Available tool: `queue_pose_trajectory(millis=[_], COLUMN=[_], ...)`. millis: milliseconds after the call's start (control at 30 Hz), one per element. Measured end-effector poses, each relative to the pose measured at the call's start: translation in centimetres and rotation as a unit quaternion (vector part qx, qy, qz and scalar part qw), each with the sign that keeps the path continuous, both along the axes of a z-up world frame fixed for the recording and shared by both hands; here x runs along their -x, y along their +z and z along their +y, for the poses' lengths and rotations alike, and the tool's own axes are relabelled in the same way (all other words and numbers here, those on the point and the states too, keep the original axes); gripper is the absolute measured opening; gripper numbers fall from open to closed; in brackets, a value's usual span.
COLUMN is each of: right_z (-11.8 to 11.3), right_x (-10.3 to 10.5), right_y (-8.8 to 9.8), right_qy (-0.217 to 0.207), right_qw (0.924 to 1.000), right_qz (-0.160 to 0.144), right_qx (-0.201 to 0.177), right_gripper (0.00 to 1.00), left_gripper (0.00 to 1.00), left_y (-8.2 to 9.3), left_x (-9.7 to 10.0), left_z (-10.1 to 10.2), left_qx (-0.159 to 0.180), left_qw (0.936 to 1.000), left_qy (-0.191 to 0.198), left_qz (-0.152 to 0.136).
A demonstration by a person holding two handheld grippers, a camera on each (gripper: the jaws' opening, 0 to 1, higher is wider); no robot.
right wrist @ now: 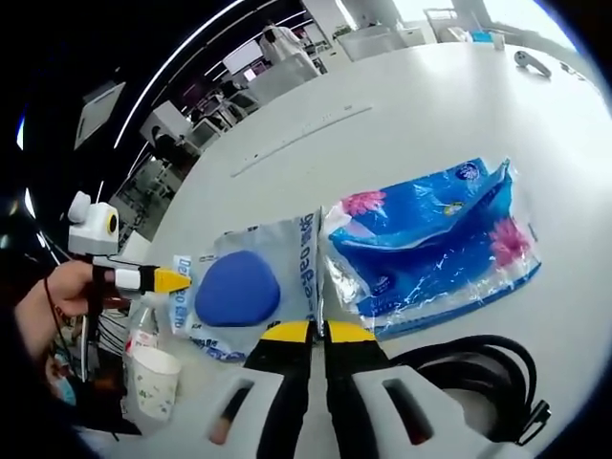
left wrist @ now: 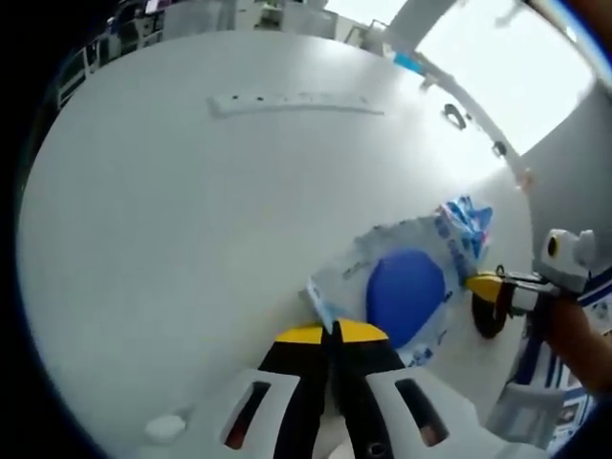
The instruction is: Arrange the tabletop items into an orderly group along one side of the table until the central work area is clear of visible clutter.
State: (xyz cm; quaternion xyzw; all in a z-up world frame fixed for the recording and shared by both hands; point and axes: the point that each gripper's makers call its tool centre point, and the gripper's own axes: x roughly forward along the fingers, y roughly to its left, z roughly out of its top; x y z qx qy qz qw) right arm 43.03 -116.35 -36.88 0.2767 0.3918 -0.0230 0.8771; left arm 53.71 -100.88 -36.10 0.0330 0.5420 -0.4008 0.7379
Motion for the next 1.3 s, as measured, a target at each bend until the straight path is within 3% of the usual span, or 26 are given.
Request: queue_pose_trajectory(millis=[1300], right_z=[0.02], right_x=[-0.07], right_y=[0.13], right_qy=[-0.001], right_qw=[1.0000], right_qz=[-0.001], right_qx=[0.001], right_gripper=[0.07], left_gripper=[0.04], left_y=[0.33], left_x=[-0.18], left_z=[0.35], left_qx=[0.017], left_qw=[0.9998], left_qy=[0.003], left_qz=[0.004])
